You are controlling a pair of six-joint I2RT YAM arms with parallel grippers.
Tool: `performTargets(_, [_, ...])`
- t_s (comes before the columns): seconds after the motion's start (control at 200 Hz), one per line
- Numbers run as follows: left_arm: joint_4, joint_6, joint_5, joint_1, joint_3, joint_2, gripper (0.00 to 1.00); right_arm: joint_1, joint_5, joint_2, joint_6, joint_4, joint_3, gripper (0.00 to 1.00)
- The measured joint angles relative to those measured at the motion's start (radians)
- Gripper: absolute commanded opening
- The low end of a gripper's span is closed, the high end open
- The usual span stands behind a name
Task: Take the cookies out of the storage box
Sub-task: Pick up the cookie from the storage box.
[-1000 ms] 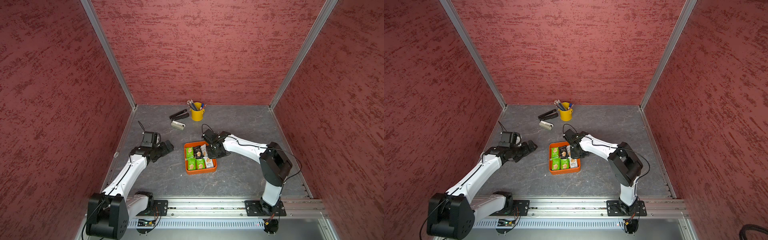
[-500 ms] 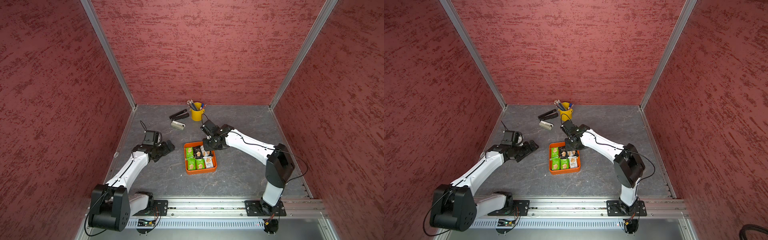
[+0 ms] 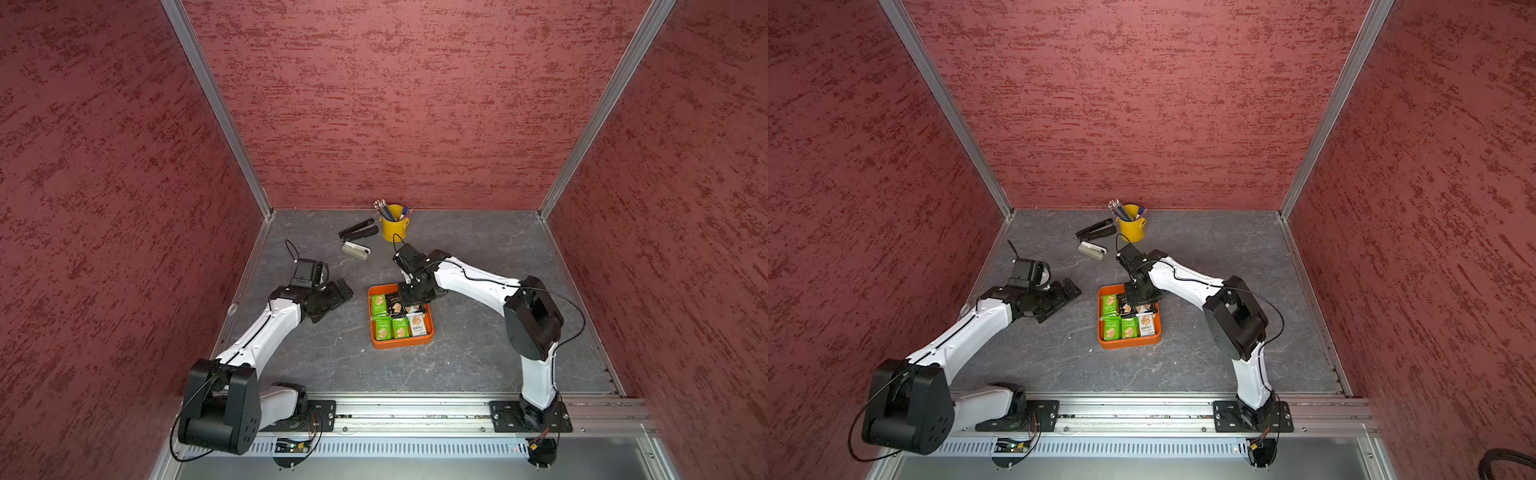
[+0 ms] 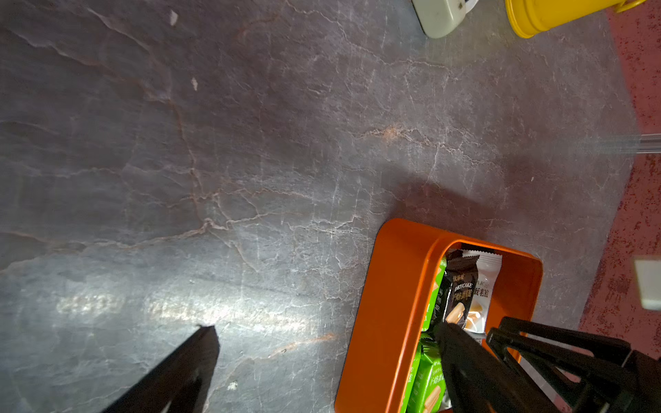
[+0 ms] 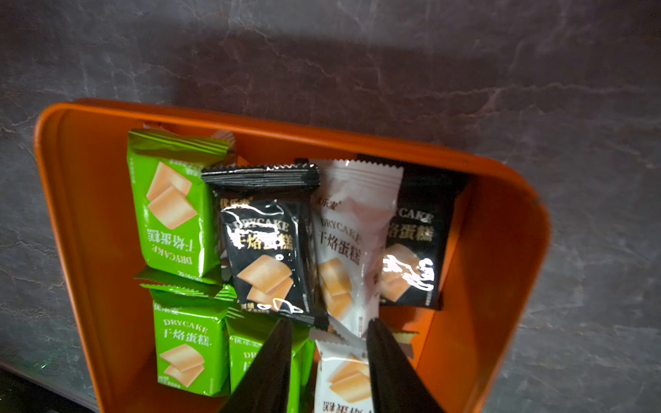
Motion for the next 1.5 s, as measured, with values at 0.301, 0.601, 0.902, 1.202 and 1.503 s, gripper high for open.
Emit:
performTargets(0.301, [-0.003,-0.008,-0.014,-0.010,0.000,0.000,1.00,-0.018,-0.016,0.024,-0.007,0.028,-0.001,0.38])
performTargets(0.601, [-0.017,-0.008,-0.018,-0.016,0.001,-0.004,1.00,-0.022,-0.020,0.047,-0.007,0.072,-0.003,0.37])
performTargets(0.902, [-0.024,-0.008,-0.019,-0.019,0.001,-0.015,1.00,-0.027,-0.021,0.079,-0.006,0.085,-0.003,0.38])
performTargets(1.202, [-0.025,-0.008,-0.021,-0.021,0.001,-0.015,1.00,-0.027,-0.021,0.080,-0.003,0.089,-0.007,0.32])
performTargets(1.503, [-0.025,-0.008,-0.021,-0.021,0.001,-0.015,1.00,-0.029,-0.030,0.078,0.012,0.092,-0.006,0.18])
